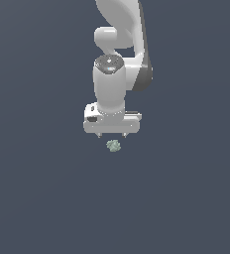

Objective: Pick up the object and move it to a goal position.

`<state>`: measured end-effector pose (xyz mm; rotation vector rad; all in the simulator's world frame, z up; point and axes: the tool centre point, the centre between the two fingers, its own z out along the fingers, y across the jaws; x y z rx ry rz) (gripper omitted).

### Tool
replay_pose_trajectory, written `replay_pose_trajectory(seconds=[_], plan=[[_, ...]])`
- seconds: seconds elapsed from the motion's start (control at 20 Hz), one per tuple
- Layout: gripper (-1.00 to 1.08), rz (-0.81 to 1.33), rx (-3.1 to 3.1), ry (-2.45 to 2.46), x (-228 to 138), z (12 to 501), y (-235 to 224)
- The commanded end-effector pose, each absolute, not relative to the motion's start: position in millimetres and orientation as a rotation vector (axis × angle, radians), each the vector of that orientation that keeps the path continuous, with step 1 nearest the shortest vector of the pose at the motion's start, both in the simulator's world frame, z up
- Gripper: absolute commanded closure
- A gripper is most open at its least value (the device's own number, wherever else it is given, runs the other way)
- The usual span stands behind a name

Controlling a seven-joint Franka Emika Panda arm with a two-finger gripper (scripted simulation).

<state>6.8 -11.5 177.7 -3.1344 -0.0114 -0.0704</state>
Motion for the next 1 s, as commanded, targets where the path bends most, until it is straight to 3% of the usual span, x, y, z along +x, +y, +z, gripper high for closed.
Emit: replay_pose_trajectory(seconds=[0.0, 0.95], plan=[[-0.92, -0.070, -3.134, -0.011, 6.8, 177.7, -11.5], [-0.92, -0.037, -3.136, 0.012, -3.1, 169.7, -30.4]])
